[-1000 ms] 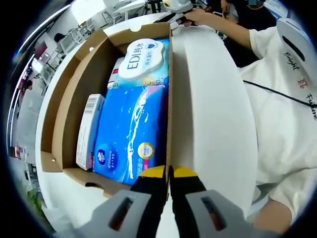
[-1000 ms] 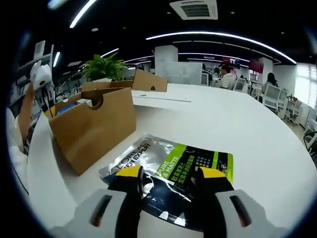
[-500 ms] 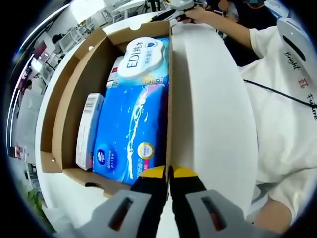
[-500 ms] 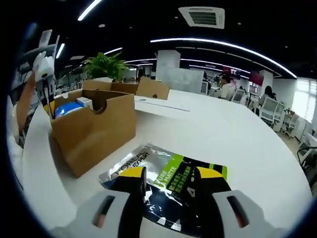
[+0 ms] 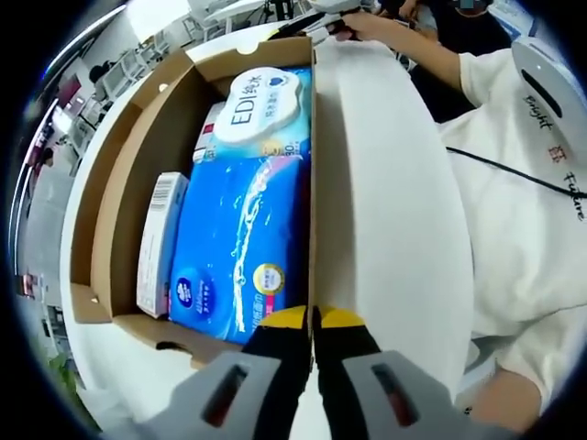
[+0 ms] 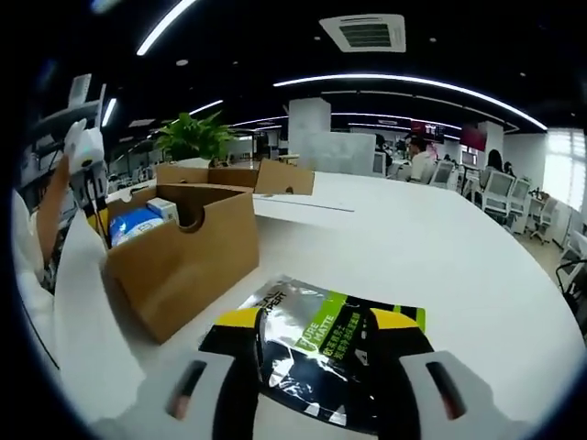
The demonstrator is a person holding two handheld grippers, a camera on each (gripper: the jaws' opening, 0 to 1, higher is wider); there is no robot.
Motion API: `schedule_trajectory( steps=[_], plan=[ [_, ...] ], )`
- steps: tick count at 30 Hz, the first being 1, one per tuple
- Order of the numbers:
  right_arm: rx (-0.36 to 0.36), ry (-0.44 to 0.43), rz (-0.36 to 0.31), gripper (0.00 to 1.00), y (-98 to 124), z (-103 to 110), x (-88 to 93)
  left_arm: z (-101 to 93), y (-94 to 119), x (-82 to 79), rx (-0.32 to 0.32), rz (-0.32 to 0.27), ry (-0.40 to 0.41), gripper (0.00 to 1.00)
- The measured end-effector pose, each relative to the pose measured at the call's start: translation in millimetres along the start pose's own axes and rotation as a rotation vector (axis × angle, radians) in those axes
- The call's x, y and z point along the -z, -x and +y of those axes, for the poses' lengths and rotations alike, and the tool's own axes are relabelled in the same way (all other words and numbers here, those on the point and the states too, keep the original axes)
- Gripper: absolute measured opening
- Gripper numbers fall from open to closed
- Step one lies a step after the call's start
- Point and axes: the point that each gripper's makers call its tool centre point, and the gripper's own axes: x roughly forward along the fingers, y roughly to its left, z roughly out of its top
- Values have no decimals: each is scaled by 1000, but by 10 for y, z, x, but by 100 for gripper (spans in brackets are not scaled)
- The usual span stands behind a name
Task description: Operate the shoe box by opening the lid, removing the specified soft item, and placing it in the target area until the item is outside and the box remains undamaged.
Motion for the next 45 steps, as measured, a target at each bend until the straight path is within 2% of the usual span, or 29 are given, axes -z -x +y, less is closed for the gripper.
schedule_trajectory(
  steps=[5,9,15,22,27,30,35,45],
  plan=[
    [-17,-13,-30,49,59,54,-150,9,-4,4,-6,6,3,1],
    [-10,0,-43,56,69,61,-259,16,-13,7,-2,15,10,1],
    [-22,47,-53,55,96,81,-340,11,-40,12,-21,22,17,2],
    [-36,97,-70,44,149,93,-396,14,-101,13,23,37,38,1],
    [-85,86,-90,45,195,114,-566,-13,-98,-7,16,29,23,2],
    [-99,124,-77,46,203,154,-584,-19,-104,-8,3,44,19,2],
    [-101,169,-51,45,198,194,-508,-6,-92,-7,14,40,33,2],
    [-133,141,-73,48,193,264,-508,10,-1,-3,-10,54,22,3]
  ],
)
